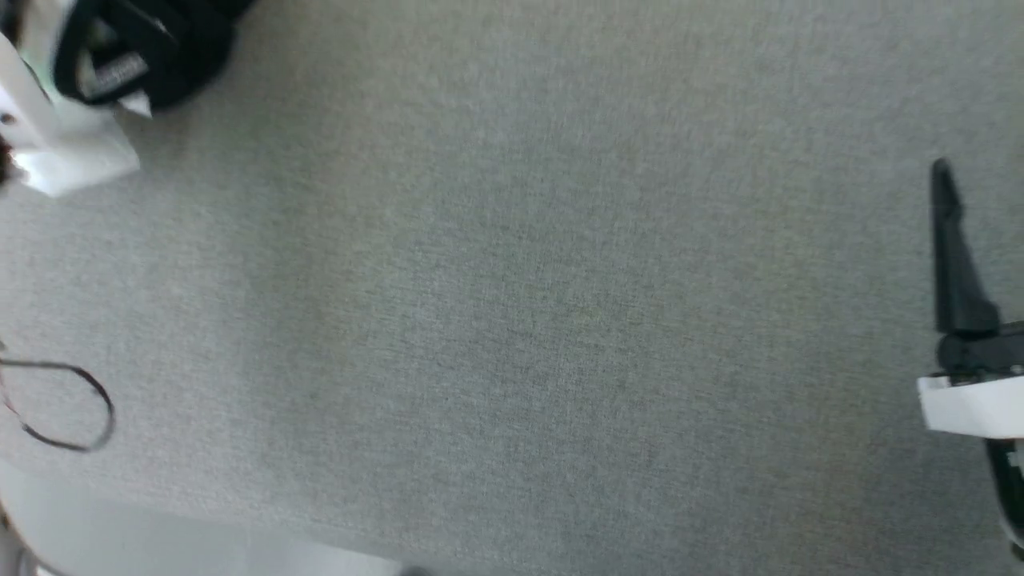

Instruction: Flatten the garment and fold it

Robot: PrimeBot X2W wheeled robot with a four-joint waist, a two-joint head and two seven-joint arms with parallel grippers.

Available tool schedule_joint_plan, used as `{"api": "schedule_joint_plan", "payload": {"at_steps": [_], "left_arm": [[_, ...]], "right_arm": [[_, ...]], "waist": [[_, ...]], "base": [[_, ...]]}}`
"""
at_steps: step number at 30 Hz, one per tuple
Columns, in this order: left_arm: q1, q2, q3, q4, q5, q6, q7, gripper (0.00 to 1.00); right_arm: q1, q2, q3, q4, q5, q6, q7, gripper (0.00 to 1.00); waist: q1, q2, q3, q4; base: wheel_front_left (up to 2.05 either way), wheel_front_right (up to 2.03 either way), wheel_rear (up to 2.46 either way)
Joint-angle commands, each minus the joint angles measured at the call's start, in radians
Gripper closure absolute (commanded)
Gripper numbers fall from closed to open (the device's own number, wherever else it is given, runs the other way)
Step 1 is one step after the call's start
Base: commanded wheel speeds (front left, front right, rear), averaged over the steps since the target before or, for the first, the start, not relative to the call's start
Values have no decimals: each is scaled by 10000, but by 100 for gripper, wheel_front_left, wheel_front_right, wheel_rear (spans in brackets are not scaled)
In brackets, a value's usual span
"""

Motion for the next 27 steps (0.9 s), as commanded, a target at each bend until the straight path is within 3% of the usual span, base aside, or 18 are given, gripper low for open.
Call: {"api": "schedule_joint_plan", "payload": {"at_steps": [1, 8, 14, 21, 27], "left_arm": [[-351, 166, -37, -126, 131, -65, -151, 100], [-1261, 402, -531, -465, 494, -195, -217, 100], [-2330, 192, -1165, -811, 530, -331, -104, 100], [-3677, -691, -1980, -1070, 201, -435, -296, 100], [-4540, -1979, -2508, -1396, -621, -468, -254, 100]], "right_arm": [[-73, 126, 27, 173, 10, -21, -160, 0], [202, 748, 55, 879, -44, -21, -639, 0], [637, 1248, -78, 1441, -93, -21, -1068, 0], [1052, 1500, -358, 1895, -87, -21, -1419, 0], [1237, 1570, -423, 1894, -60, -21, -1478, 0]], "waist": [[0, 0, -843, -117], [0, 0, -1997, -195], [0, 0, -3205, -295], [0, 0, -4254, -424], [0, 0, -4619, -675]], "base": [[0, 0, 0], [0, 0, 0], [0, 0, 0], [0, 0, 0], [0, 0, 0]]}}
